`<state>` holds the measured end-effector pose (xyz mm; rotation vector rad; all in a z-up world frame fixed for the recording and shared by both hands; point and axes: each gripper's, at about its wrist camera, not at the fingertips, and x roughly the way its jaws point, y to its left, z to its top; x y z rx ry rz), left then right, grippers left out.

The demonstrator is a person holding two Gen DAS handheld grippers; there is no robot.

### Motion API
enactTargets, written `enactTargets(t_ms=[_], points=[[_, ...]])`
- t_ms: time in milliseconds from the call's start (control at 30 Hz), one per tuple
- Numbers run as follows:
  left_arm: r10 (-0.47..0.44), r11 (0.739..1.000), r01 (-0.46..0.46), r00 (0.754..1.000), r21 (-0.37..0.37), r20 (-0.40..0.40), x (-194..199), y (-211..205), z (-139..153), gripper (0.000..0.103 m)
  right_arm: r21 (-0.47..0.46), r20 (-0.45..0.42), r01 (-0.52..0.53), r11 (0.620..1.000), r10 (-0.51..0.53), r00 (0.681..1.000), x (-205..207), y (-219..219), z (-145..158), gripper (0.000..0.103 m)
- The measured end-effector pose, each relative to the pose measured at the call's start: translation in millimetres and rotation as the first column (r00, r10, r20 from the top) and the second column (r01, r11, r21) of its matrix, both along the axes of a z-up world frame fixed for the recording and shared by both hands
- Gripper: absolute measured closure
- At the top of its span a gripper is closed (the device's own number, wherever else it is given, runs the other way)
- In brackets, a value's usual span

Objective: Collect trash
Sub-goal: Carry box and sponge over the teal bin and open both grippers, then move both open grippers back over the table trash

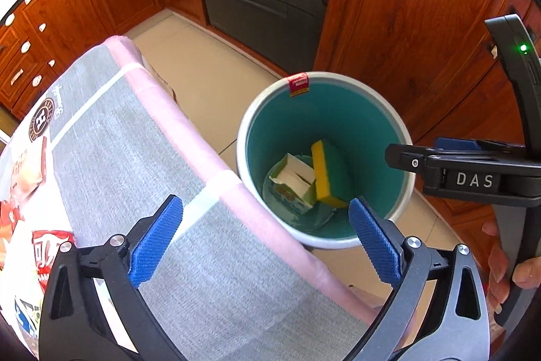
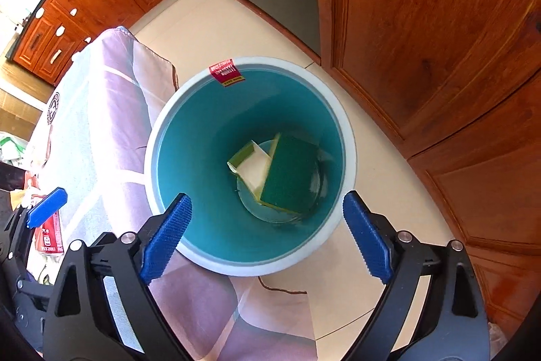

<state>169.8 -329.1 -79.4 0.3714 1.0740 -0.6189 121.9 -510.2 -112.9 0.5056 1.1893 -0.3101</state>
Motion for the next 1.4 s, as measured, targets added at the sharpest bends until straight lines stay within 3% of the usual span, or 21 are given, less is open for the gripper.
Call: enactTargets(t_ms=[467,800,1100,1400], points=[[0.061,0.997,-0.061,0.998,-0.044,-0.001,-20,49,19,0.004,-0.031,-0.018,-0.037,0.999,0.037,0.999,-13,40,16,0.015],[0.180,0.983,-0.178,0.983,-0.041,0.039,-53,141,37,0.004,-0.049,0.035,-0.122,0.991,0.124,0.992,-25,110,46,0.010],[0.330,0.944,-0.328,0.942,-0.033,0.068,-82,251,38,0.004,-0.041,0.018,-0.265,0.963,0.266,0.964,-26,201,48,0.010],[0.498,0.866,-0.497,0.867,-0.045,0.021,-96,358,16,0.004,-0.047,-0.015,-0.394,0.918,0.393,0.919,-22,286,48,0.010]])
